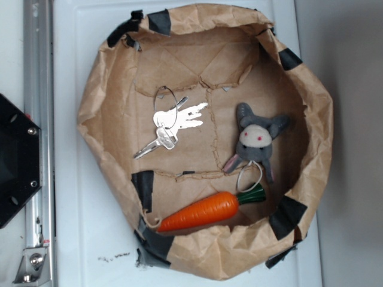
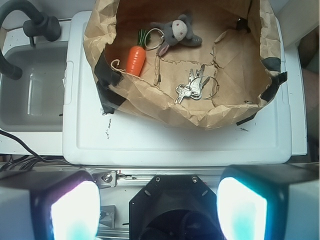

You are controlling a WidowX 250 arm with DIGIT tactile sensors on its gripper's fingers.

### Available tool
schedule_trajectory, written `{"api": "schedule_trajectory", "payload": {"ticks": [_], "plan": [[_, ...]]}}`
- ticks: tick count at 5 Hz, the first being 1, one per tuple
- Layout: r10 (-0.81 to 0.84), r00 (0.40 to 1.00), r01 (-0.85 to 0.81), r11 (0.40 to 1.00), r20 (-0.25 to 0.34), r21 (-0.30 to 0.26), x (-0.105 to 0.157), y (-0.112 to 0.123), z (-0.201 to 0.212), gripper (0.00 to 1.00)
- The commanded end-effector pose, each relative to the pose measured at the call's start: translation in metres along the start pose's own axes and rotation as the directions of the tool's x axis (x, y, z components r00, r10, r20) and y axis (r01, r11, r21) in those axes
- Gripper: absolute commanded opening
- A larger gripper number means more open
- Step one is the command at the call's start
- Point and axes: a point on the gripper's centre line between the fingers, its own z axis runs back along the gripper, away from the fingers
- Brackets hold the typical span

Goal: Grab the silver keys.

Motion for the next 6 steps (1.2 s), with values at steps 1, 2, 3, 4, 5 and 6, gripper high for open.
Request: {"api": "schedule_trajectory", "payload": {"ticks": [1,2,3,4,5,6], "plan": [[0.0,1.0,0.0,1.0,0.0,0.0,0.0,0.0,0.0,1.0],[0.091,0.996,-0.09,0.995,-0.01,0.048,0.047,-0.01,-0.015,1.0],[0.199,0.98,-0.2,0.974,0.014,0.104,0.08,-0.001,-0.033,1.0],[0.296,0.954,-0.298,0.944,0.04,0.138,0.094,0.007,-0.049,1.0],[0.432,0.898,-0.44,0.887,0.082,0.141,0.104,0.016,-0.063,1.0],[0.617,0.78,-0.625,0.766,0.1,0.15,0.108,0.024,-0.081,1.0]]}}
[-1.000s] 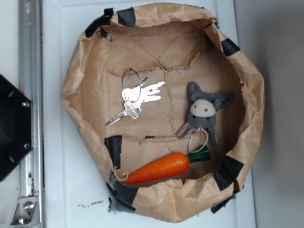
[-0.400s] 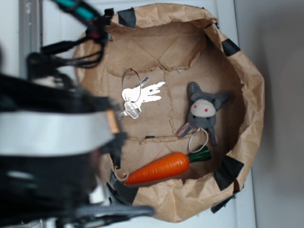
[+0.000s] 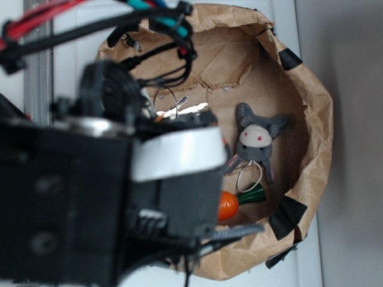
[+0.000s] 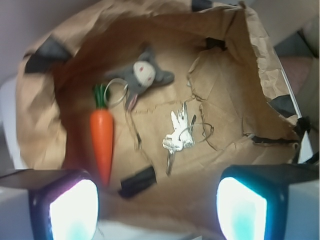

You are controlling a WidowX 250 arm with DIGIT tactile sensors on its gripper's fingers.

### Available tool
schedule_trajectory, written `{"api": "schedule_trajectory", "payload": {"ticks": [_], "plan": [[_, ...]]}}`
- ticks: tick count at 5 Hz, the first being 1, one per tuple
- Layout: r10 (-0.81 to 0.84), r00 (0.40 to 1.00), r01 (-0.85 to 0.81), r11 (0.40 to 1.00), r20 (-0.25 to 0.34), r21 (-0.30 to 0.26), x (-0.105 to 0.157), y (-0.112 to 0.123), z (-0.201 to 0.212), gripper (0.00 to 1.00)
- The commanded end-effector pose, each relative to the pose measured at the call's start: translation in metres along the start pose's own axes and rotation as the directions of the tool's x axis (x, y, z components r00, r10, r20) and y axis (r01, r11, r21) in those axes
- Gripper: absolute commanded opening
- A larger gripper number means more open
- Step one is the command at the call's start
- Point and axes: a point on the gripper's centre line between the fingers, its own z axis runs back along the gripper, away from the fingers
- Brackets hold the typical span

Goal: Grab the silver keys.

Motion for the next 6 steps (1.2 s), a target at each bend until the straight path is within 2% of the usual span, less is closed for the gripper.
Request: {"api": "schedule_trajectory", "payload": {"ticks": [1,3,5,6], "plan": [[0.46,0.887,-0.46,0.888,-0.026,0.029,0.018,0.013,-0.036,1.0],[0.811,0.584,-0.808,0.585,-0.034,0.063,0.024,0.019,-0.071,1.0],[0.831,0.556,-0.828,0.556,-0.024,0.08,0.036,0.018,-0.085,1.0],[0.787,0.614,-0.776,0.616,-0.055,0.135,0.039,0.016,-0.083,1.0]]}}
